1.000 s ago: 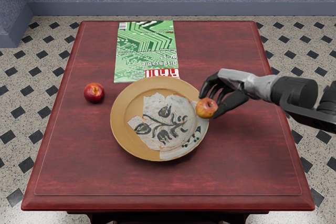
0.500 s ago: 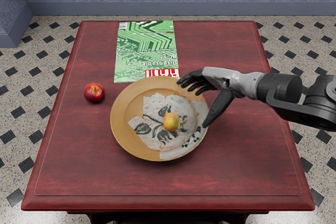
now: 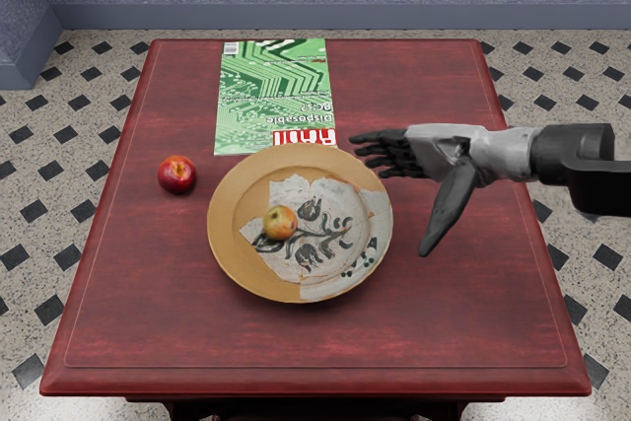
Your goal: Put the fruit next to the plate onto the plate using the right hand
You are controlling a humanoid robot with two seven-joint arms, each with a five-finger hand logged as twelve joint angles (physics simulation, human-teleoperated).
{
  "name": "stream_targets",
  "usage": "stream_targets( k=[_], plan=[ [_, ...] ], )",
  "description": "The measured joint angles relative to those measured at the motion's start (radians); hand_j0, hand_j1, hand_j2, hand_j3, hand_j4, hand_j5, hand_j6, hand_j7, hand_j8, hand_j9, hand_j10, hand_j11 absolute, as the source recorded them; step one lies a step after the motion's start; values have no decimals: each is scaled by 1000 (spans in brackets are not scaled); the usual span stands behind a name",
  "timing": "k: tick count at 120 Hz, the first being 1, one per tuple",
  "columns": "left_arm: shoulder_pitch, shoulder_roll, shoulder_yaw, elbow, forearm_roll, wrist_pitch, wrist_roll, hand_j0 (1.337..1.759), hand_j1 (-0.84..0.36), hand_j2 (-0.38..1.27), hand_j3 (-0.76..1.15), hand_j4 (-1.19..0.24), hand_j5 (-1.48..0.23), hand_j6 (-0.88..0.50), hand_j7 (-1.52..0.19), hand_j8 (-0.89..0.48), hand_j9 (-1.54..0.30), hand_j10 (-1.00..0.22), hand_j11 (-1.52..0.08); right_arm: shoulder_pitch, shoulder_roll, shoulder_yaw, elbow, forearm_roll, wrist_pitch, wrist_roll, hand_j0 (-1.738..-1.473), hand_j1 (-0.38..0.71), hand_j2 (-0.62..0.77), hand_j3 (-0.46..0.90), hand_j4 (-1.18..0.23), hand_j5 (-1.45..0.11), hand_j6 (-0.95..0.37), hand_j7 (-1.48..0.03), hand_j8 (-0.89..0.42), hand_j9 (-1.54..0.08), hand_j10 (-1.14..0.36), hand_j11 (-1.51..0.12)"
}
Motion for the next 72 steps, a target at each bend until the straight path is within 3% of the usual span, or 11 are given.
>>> stream_targets(
  k=[26, 72],
  plan=[
    [0, 0, 0, 0, 0, 0, 0, 1658, 349, 0, 0, 0, 0, 0, 0, 0, 0, 0, 0, -8, -92, 10, -39, 177, 146, 1, -1658, -342, 3, 0, -8, -10, -8, -10, -7, -10, -8, -10],
    [0, 0, 0, 0, 0, 0, 0, 1658, 349, 0, 0, 0, 0, 0, 0, 0, 0, 0, 0, -55, -213, 7, -133, 372, 176, 0, -1658, -349, 1, 0, -2, -2, -2, -2, -1, -2, -2, -1]
  ],
)
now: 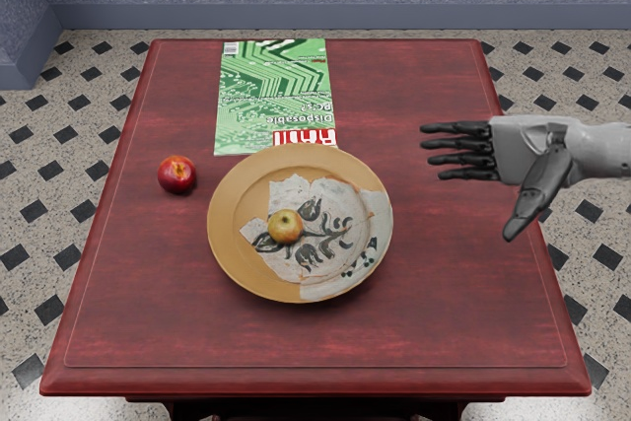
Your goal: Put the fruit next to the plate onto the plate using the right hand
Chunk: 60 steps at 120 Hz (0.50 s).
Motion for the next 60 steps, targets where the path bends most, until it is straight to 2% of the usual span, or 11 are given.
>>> stream_targets(
  k=[30, 60],
  plan=[
    [-1, 0, 0, 0, 0, 0, 0, 1658, 349, 0, 0, 0, 0, 0, 0, 0, 0, 0, 0, -35, -24, -8, -54, 52, 1, -1, -1658, -349, 1, 0, 0, 0, 0, 0, 0, 0, 0, 0],
    [-2, 0, 0, 0, 0, 0, 0, 1658, 349, 0, 0, 0, 0, 0, 0, 0, 0, 0, 0, -49, -26, -9, -58, 65, 1, -2, -1658, -349, 1, 0, 0, 0, 0, 0, 0, 0, 0, 0]
  ],
)
